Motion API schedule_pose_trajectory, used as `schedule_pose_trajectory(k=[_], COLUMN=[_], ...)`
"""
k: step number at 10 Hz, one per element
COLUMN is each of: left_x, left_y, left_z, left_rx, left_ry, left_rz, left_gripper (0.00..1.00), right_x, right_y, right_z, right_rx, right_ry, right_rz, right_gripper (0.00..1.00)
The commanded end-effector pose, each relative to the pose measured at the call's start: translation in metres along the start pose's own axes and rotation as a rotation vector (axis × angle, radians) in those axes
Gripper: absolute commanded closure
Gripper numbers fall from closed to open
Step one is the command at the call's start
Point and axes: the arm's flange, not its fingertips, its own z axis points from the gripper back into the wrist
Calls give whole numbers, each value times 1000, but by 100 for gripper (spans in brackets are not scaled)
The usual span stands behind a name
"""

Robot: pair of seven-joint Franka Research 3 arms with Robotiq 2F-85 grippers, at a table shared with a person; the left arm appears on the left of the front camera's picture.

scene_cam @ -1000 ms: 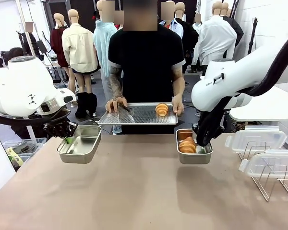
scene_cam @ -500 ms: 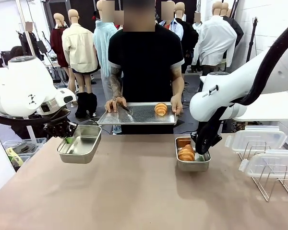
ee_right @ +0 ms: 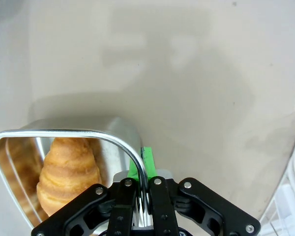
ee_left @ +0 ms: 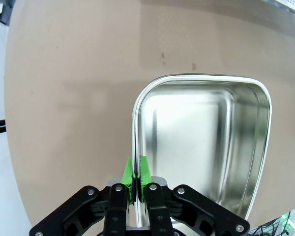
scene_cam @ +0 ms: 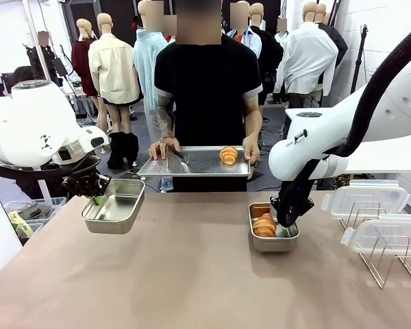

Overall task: Place the bread in airtight containers.
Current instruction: Once an object is inside an Airtight Container , place the container in the center of the table.

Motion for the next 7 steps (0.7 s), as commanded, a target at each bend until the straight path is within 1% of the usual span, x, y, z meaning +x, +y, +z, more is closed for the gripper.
schedule_pose_trajectory(k=[1, 3, 7], left_x=[1, 1, 1], left_y=[0, 0, 0], left_z=[2, 2, 2], left_rx=[2, 2, 2], left_ry=[-13, -13, -13], left_rz=[-7, -7, -7], left_gripper=[100, 100, 100], right_x=[13, 15, 12], right_y=[4, 7, 6], right_z=[-14, -23, -24], right_rx=[-3, -26, -17], right_ry=[-2, -11, -17], right_rz=[51, 62, 51], right_gripper=[100, 100, 100])
